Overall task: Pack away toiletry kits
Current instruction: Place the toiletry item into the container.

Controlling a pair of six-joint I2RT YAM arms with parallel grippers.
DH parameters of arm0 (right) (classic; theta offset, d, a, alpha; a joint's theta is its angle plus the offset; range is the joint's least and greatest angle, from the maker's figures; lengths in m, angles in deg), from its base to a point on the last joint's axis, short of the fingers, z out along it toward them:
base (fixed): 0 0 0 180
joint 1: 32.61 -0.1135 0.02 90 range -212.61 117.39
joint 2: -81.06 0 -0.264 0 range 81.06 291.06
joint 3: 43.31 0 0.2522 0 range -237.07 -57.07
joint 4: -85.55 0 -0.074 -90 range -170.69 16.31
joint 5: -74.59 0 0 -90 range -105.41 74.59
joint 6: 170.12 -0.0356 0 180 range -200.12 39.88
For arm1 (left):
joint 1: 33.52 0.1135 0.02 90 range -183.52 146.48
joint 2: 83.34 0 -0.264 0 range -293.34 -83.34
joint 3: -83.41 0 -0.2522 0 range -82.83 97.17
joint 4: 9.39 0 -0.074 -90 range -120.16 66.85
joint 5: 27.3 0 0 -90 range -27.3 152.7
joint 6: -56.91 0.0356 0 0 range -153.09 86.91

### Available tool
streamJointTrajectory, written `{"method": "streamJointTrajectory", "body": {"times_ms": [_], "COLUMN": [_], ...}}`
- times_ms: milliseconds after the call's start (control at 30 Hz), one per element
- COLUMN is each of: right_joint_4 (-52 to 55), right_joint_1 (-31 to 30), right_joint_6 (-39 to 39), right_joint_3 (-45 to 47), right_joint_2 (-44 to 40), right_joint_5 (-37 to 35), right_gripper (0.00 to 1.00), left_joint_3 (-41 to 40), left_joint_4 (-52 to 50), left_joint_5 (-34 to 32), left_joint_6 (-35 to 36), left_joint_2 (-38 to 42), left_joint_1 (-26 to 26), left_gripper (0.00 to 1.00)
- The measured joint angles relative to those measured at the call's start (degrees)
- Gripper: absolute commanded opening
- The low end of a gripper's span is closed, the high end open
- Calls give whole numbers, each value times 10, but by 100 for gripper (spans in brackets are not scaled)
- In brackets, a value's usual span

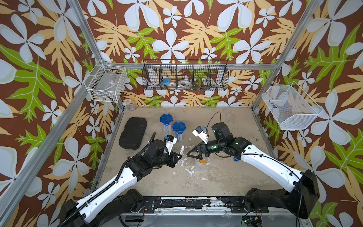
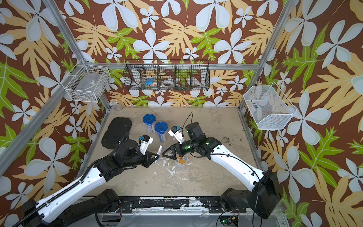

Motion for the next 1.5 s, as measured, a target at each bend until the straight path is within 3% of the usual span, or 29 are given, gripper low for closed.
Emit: {"method": "streamJointTrajectory", "body": {"times_ms": [233,400,567,767,833,867,967,1100,1367,1500], "right_joint_4": [-36,-58,-61,-59,-56,-54,-47,-18,19,2], "right_joint_1": [-8,-9,-9,-8,-7,-6,0,23,18,6], "right_joint_6": [-32,-49,-51,-57,-57,-55,-45,-18,90,122], "right_joint_3": [11,16,16,22,22,22,20,13,36,68], "right_joint_2": [11,21,19,5,1,0,-8,-37,-82,-91], "right_joint_5": [-27,-31,-33,-40,-42,-43,-47,-92,-254,-291], "right_gripper": [90,53,37,9,2,0,0,0,0,0], "left_joint_3": [6,17,16,16,16,17,19,17,7,8], "left_joint_4": [44,51,77,89,93,96,98,81,35,31], "left_joint_5": [18,23,22,15,13,12,4,-23,-72,-90], "left_joint_6": [-11,-12,-15,-14,-14,-12,-11,-15,-30,-40], "left_joint_2": [-28,-49,-50,-52,-55,-58,-63,-54,-36,-36], "left_joint_1": [-42,-63,-64,-65,-65,-66,-66,-66,-65,-65], "left_gripper": [0,0,0,0,9,23,53,74,76,76]}}
